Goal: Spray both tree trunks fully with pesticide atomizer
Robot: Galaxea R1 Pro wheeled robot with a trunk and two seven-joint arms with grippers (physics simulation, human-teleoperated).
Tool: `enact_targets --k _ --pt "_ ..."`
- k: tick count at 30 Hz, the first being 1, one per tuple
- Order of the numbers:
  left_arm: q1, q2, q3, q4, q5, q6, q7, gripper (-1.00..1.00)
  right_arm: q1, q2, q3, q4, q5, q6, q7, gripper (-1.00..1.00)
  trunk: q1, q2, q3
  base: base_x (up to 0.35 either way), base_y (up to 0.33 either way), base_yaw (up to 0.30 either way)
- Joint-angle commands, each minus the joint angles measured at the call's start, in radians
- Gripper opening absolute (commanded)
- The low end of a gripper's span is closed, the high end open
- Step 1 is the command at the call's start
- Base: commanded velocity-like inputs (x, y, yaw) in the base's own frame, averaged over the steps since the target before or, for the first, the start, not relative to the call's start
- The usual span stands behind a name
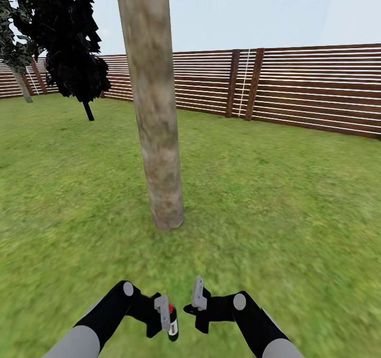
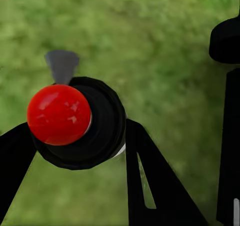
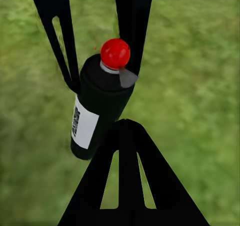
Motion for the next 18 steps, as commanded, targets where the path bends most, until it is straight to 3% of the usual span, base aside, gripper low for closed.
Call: enact_targets --k 1,18 --pt "0.000 0.000 0.001 -0.001 -0.005 -0.003 0.008 -1.00 0.000 0.000 -0.001 -0.002 0.007 -0.004 0.001 -1.00 0.000 0.000 -0.001 0.000 0.000 0.000" --pt "0.005 -0.028 0.003 0.017 0.019 -0.028 0.028 -1.00 0.000 0.000 -0.001 -0.006 0.007 -0.004 0.001 -1.00 0.000 0.000 -0.001 0.000 0.000 0.000"
